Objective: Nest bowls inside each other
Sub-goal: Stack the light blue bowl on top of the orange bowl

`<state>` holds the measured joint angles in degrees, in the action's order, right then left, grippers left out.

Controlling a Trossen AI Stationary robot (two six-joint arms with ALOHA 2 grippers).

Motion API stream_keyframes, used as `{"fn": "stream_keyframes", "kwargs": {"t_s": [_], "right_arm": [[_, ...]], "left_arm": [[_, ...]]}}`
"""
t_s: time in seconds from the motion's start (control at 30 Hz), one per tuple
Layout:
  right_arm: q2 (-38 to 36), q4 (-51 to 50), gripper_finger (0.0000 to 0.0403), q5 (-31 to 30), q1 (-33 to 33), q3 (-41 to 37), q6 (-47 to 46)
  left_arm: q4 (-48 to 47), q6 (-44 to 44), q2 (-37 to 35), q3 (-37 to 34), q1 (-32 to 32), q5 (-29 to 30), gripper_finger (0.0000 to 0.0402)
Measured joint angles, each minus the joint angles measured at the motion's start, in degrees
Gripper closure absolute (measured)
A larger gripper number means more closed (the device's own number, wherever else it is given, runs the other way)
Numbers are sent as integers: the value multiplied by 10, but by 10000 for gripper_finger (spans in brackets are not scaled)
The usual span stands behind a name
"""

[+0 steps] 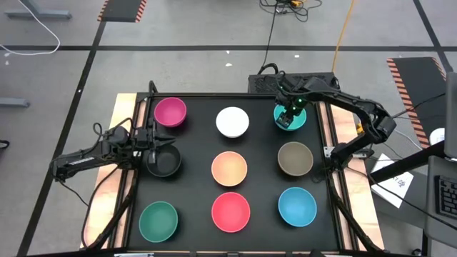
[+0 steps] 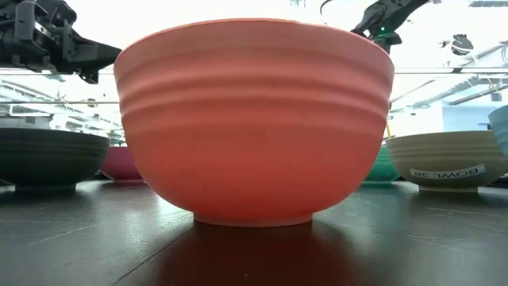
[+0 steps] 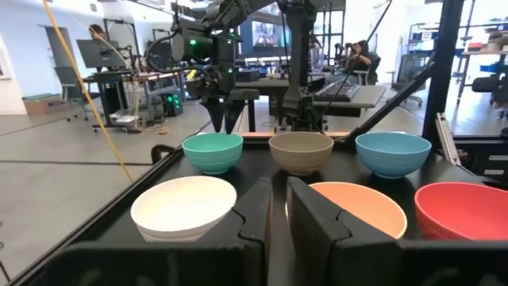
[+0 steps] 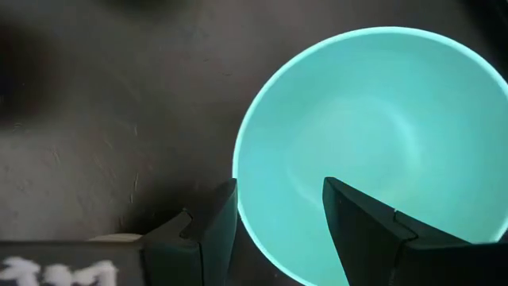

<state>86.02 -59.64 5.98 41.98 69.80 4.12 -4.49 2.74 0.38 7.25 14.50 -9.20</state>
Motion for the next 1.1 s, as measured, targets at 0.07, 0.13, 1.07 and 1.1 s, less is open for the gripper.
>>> {"fn": "stream_keyframes", "kwargs": {"t_s": [0.07, 0.13, 1.07, 1.1], "right_arm": [[1, 0, 222, 3, 0, 0, 1], [4, 1, 222, 16, -1, 0, 0], [104, 34, 222, -3, -33, 0, 16], [104, 35, 222, -2, -33, 0, 18]], "left_arm": [[0, 0, 0, 0, 0, -3, 355], [0, 0, 0, 0, 0, -3, 355], [0, 0, 0, 0, 0, -16, 355], [0, 0, 0, 0, 0, -18, 355]]}}
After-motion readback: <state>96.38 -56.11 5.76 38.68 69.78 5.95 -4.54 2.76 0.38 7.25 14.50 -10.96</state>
